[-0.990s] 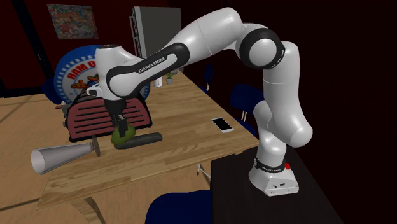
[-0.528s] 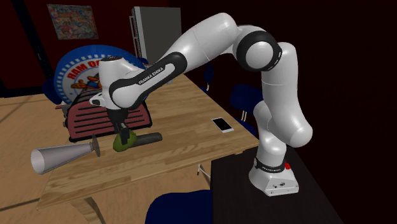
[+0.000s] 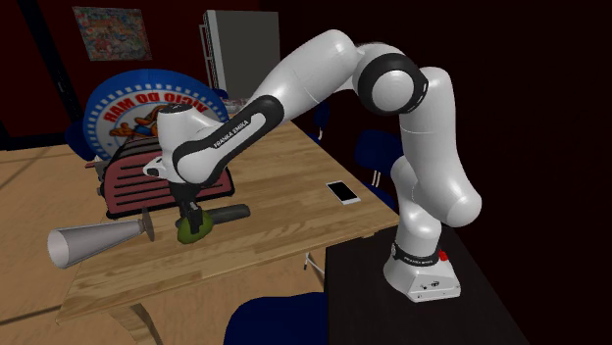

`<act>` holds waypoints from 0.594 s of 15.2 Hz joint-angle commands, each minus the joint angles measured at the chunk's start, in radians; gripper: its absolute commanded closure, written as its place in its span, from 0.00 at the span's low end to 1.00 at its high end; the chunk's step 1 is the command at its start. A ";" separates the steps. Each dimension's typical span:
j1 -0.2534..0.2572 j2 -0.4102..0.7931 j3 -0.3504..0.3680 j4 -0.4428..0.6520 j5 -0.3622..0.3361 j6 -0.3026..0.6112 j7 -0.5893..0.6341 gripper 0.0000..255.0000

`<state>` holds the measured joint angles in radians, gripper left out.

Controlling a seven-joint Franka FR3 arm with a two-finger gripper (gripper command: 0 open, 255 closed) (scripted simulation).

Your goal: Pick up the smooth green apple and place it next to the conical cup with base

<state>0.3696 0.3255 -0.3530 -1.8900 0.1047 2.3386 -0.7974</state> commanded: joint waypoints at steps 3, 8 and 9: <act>-0.002 0.005 0.001 0.002 0.002 0.003 -0.002 1.00; -0.002 0.005 0.001 0.002 0.002 0.003 -0.002 0.00; -0.002 0.005 0.001 0.002 0.002 0.003 -0.002 0.00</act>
<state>0.3679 0.3302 -0.3524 -1.8881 0.1070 2.3417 -0.7996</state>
